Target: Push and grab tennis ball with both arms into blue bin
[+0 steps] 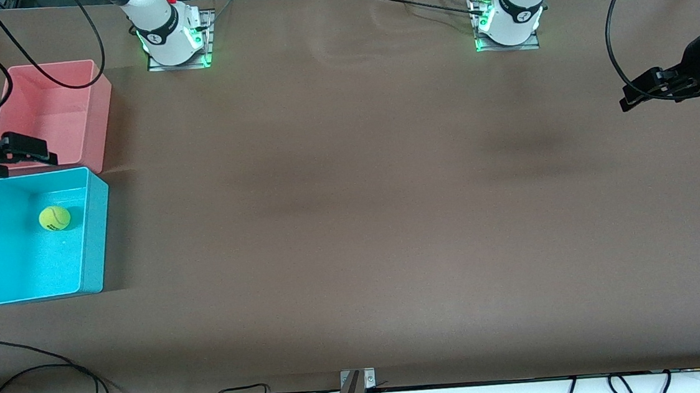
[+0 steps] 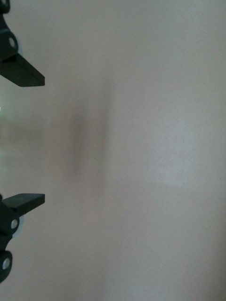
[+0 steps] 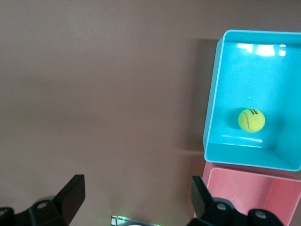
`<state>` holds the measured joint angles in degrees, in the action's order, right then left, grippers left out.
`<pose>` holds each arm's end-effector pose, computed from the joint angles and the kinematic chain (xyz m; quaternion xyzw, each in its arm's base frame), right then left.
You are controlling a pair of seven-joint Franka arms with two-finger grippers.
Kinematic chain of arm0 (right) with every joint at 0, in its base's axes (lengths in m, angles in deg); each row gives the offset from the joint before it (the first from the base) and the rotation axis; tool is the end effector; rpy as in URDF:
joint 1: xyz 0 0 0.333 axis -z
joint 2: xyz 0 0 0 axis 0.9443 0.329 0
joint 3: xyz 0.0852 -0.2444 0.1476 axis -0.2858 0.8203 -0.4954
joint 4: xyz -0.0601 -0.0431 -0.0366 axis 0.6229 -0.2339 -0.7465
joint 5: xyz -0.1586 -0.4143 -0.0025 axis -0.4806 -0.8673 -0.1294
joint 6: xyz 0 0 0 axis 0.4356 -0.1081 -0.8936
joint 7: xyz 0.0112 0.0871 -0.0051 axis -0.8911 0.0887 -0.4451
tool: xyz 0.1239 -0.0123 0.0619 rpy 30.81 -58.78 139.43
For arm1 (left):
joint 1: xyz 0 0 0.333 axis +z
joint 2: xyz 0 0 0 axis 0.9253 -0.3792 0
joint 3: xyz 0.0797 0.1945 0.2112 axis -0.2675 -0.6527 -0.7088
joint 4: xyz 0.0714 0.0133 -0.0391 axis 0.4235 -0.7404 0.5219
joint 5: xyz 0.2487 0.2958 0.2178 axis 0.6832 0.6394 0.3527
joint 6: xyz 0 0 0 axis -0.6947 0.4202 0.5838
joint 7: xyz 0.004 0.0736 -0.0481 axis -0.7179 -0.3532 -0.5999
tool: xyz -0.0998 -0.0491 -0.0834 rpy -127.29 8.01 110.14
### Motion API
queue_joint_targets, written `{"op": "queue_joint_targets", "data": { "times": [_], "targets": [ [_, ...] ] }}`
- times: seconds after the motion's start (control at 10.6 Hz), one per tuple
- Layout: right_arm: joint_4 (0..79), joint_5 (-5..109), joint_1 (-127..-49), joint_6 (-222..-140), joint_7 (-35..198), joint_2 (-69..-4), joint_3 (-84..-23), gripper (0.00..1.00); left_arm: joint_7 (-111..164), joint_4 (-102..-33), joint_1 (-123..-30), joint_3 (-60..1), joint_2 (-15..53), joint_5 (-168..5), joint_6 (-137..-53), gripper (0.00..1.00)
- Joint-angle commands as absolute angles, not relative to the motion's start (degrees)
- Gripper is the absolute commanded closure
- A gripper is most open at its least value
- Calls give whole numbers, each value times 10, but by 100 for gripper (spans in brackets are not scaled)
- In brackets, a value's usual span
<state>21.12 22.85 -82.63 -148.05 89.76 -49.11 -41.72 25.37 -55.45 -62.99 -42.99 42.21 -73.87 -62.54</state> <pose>0.6392 -0.0290 0.5331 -0.9939 -0.0704 0.0712 0.0473 0.6063 -0.0026 0.5637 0.9966 0.0666 -0.0483 0.0105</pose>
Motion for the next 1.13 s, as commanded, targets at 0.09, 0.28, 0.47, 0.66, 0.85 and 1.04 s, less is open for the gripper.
{"op": "queue_joint_targets", "data": {
  "times": [0.09, 0.28, 0.47, 0.66, 0.85, 1.04],
  "targets": [
    [305, 173, -752, -1492, 818, -572, -518, 0, 250, -552, -628, -428, 426, -740, -620, 0],
    [324, 167, -742, -1501, 801, -580, -537, 0, 250, -553, -629, -428, 426, -740, -620, 0],
    [337, 161, -722, -1522, 792, -581, -566, 0, 250, -552, -629, -427, 426, -740, -620, 0],
    [342, 135, -695, -1525, 774, -586, -606, 0, 250, -553, -629, -427, 426, -740, -620, 0],
    [346, 135, -685, -1527, 773, -586, -607, 0, 250, -553, -629, -427, 426, -740, -620, 0],
    [346, 135, -684, -1527, 772, -592, -610, 0, 250, -553, -629, -427, 426, -740, -620, 0]
  ]
}}
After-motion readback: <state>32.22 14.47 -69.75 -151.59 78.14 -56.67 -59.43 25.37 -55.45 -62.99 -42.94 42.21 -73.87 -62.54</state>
